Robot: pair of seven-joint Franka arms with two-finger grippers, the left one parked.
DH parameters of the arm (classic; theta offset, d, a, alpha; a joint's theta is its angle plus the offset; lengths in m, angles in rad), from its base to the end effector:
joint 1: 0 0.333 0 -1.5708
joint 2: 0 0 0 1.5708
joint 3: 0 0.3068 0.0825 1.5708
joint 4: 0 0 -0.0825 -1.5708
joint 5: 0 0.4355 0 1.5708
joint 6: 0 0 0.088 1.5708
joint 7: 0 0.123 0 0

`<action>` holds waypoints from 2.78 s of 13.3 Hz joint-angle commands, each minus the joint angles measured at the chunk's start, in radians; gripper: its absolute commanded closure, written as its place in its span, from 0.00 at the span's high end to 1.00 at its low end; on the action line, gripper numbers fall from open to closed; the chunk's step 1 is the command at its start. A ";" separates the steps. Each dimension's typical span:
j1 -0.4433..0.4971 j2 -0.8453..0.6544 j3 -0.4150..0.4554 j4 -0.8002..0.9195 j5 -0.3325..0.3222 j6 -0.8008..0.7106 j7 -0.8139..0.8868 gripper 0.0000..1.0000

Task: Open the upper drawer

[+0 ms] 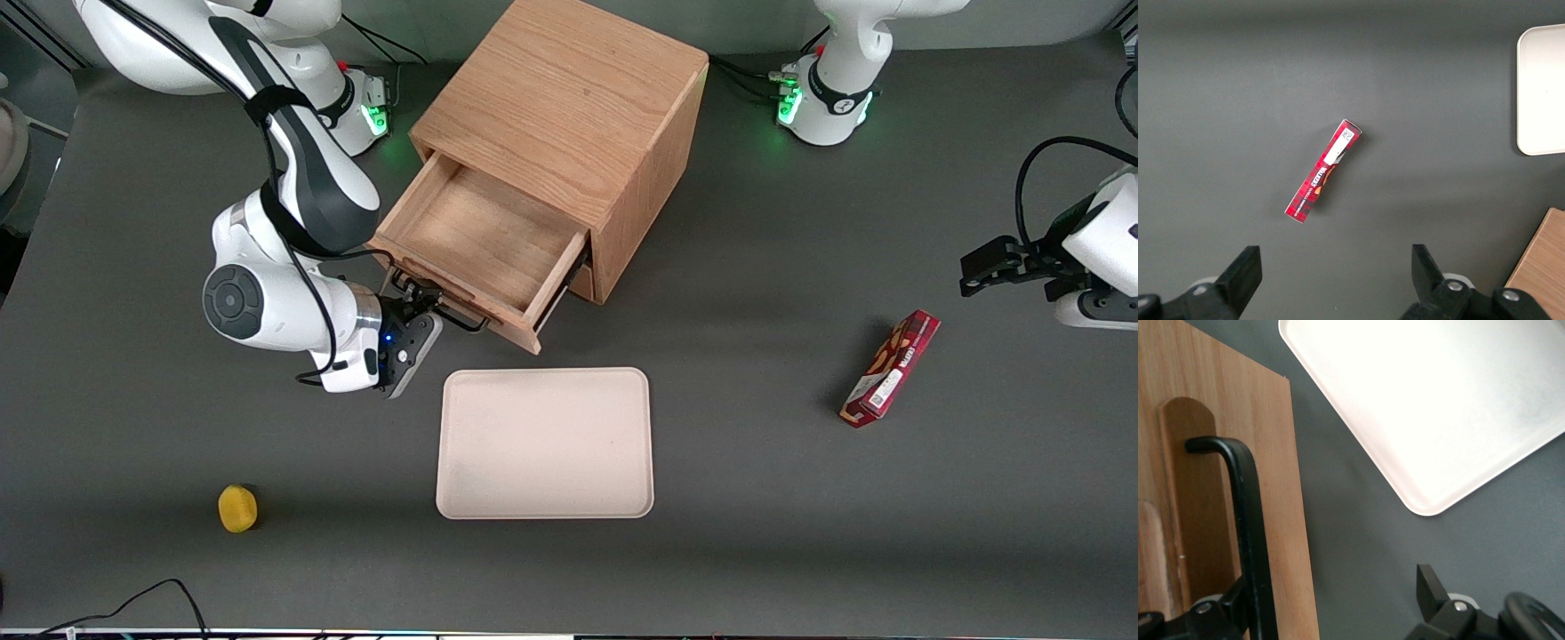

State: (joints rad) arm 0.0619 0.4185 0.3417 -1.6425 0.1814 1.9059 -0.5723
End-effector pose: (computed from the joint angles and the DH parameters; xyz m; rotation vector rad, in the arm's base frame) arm 0.6377 0.2692 0.3309 -2.5498 -1.2096 0.1532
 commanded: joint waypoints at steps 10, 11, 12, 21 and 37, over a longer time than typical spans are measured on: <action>0.003 0.077 -0.038 0.128 -0.076 -0.053 -0.061 1.00; 0.003 0.080 -0.038 0.136 -0.077 -0.060 -0.061 1.00; 0.003 0.082 -0.039 0.148 -0.083 -0.068 -0.073 1.00; 0.013 0.086 -0.064 0.211 -0.088 -0.129 -0.084 1.00; 0.003 -0.257 -0.059 0.346 -0.091 -0.435 0.912 1.00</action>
State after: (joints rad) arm 0.0662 0.1933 0.2935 -1.2694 0.1122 1.5004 0.1312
